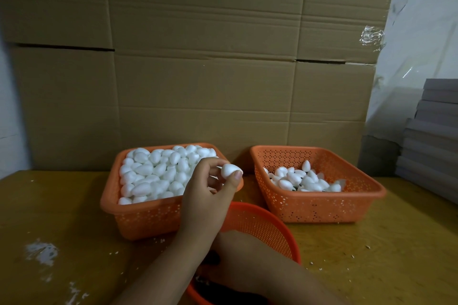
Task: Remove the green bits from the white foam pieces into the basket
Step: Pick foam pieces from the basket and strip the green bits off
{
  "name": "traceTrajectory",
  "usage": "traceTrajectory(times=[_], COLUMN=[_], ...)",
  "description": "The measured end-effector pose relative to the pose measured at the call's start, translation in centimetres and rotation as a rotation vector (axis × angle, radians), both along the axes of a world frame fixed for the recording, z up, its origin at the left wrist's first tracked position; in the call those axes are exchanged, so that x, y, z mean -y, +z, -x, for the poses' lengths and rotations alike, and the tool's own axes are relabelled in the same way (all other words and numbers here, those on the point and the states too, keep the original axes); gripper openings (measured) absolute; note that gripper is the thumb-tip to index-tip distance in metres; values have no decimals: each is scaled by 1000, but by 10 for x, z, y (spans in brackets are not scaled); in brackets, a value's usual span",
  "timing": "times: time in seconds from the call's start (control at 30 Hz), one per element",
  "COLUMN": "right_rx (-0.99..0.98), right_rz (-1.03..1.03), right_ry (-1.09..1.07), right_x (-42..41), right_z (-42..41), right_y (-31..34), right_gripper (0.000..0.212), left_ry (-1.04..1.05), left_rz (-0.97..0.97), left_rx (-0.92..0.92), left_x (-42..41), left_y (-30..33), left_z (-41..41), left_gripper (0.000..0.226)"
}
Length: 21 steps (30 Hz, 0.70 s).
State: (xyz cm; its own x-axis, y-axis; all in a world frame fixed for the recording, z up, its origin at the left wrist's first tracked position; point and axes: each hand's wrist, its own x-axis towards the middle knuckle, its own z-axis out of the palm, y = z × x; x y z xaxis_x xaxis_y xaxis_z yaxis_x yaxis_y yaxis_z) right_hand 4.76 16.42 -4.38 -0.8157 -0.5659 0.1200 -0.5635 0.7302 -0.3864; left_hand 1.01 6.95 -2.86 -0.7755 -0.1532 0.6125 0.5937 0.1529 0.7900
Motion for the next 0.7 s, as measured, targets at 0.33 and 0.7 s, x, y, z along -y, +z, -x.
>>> traceTrajectory(times=[0.33, 0.7], right_rx=[-191, -205], right_rz=[16, 357], right_ry=[-84, -232], right_x=[-3, -6], right_z=[2, 8], right_y=[2, 14], right_gripper=[30, 15], left_ry=[-72, -61], left_rz=[-65, -138], left_rx=[8, 24], left_x=[-1, -2], left_y=[0, -2], left_z=[2, 3], left_gripper=[12, 12])
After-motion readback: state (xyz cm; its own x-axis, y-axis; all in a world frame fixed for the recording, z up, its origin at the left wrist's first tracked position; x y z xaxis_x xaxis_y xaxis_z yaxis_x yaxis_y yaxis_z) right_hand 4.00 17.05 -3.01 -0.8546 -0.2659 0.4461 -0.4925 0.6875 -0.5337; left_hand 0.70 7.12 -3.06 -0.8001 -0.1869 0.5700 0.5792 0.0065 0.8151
